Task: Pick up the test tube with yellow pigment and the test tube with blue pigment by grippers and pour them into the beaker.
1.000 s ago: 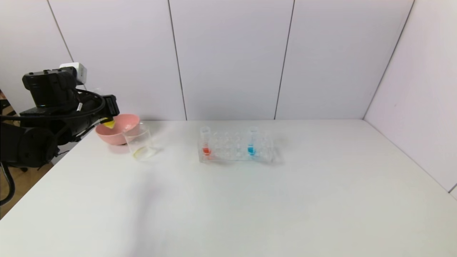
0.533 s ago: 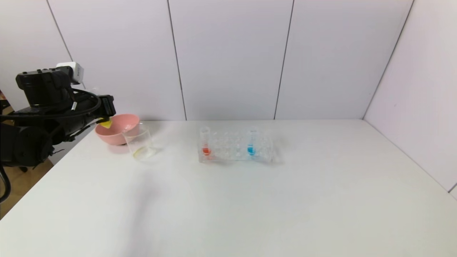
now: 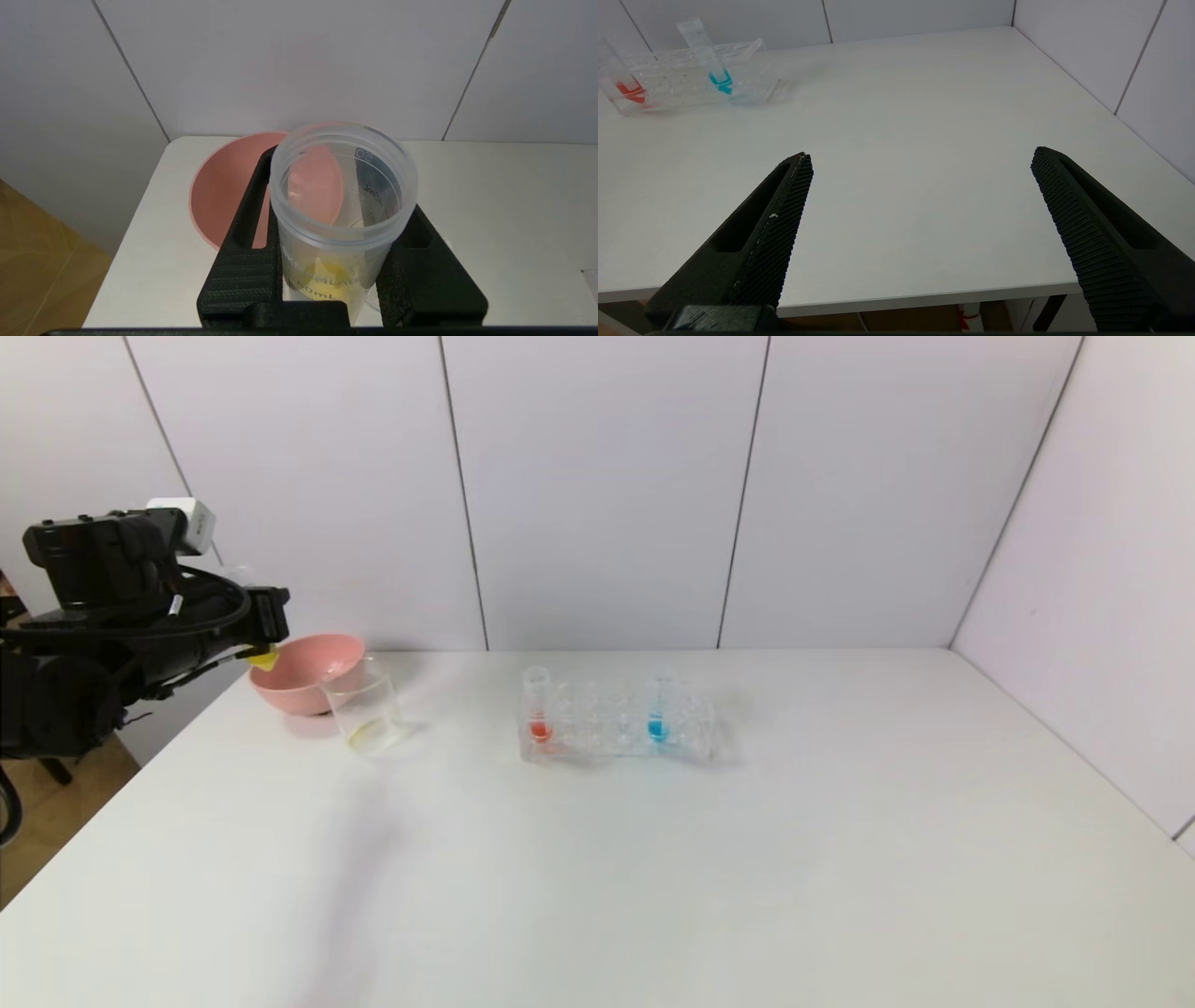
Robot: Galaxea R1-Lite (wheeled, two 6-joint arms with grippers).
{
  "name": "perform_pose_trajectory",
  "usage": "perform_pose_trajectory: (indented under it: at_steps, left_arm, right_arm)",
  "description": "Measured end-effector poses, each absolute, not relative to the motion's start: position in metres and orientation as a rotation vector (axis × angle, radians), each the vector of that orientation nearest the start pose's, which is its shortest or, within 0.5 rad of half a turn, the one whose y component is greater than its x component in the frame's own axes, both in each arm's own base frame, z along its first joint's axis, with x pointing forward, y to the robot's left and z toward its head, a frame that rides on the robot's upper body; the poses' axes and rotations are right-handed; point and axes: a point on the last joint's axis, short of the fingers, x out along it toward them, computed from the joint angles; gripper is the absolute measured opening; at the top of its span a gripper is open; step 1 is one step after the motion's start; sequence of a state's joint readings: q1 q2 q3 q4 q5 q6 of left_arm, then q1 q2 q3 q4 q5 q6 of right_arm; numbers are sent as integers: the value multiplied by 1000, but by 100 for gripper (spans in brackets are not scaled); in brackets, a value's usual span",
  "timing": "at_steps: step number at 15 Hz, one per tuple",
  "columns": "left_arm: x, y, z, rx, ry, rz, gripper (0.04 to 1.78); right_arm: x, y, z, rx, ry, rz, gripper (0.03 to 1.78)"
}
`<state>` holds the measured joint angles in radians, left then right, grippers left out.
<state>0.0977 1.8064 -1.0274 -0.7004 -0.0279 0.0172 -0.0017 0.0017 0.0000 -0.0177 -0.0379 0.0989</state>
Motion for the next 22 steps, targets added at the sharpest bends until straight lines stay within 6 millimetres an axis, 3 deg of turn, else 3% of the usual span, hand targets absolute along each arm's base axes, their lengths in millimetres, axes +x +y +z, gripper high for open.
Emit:
perform_pose_trajectory:
  at_steps: [4,9,13,18,22]
  left_arm:
    - [351,43,213,26,82,9,54]
    - [351,55,210,57,113,-235,54]
    - [358,63,208,205,216,-321,54]
    - [359,79,233,445,361,-436,54]
    - [368,89,234,666,436,-545,54]
  right_arm:
    - [-23,-1,77,99,-18,-39,171]
    - [-23,-1,77,100,-18,-39,171]
    - [-23,-1,77,99,-18,-39,171]
    - [-23,-1,77,100,-18,-39,171]
    - [-23,-1,77,99,-18,-39,171]
